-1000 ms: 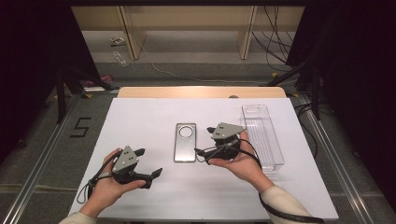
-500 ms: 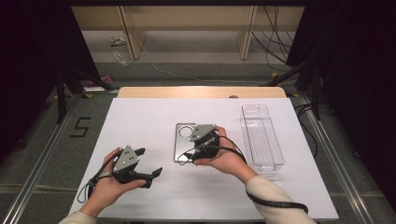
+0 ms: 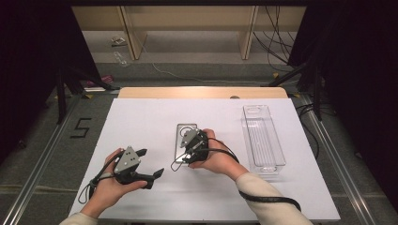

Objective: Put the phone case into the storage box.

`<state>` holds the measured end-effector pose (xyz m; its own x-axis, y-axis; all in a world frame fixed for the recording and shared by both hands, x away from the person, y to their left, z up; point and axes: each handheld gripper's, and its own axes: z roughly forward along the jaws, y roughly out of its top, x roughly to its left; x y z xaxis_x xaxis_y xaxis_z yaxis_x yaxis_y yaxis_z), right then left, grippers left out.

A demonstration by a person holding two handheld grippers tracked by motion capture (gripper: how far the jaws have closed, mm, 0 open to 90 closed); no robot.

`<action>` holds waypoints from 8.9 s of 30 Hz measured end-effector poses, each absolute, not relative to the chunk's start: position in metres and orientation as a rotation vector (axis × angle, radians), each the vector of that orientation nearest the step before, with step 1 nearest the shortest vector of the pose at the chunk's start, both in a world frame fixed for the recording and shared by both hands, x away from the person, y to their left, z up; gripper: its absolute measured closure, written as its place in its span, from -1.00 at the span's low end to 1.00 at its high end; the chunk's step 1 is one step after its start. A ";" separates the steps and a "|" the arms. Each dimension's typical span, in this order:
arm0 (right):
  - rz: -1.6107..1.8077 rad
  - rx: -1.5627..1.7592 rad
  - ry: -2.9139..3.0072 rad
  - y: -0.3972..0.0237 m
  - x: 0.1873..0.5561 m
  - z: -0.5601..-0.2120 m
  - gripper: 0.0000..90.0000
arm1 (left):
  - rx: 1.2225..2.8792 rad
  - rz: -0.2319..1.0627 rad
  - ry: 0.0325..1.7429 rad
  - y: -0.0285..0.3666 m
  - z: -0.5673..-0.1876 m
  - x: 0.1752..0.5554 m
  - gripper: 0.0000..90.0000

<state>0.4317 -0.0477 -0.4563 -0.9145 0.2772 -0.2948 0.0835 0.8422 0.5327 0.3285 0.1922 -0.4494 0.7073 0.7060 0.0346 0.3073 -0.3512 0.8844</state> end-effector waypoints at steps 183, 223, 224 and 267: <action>0.880 0.099 2.624 -0.112 0.364 -0.435 0.98 | 1.933 0.507 0.815 0.196 -0.453 0.331 -0.67; 0.921 -0.014 2.630 -0.105 0.338 -0.440 0.98 | 1.902 0.452 0.861 0.177 -0.423 0.366 -0.65; 0.922 -0.012 2.630 -0.105 0.338 -0.440 0.98 | 1.904 0.449 0.864 0.176 -0.423 0.368 -0.66; 0.938 -0.045 2.624 -0.096 0.333 -0.441 0.98 | 1.957 0.327 0.999 0.110 -0.417 0.425 -0.39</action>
<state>0.3329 -0.0961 -0.4405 -0.9373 0.0871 -0.3375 -0.1465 0.7802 0.6082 0.4247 0.1100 -0.4165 0.6403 0.7534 -0.1498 0.5193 -0.2808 0.8072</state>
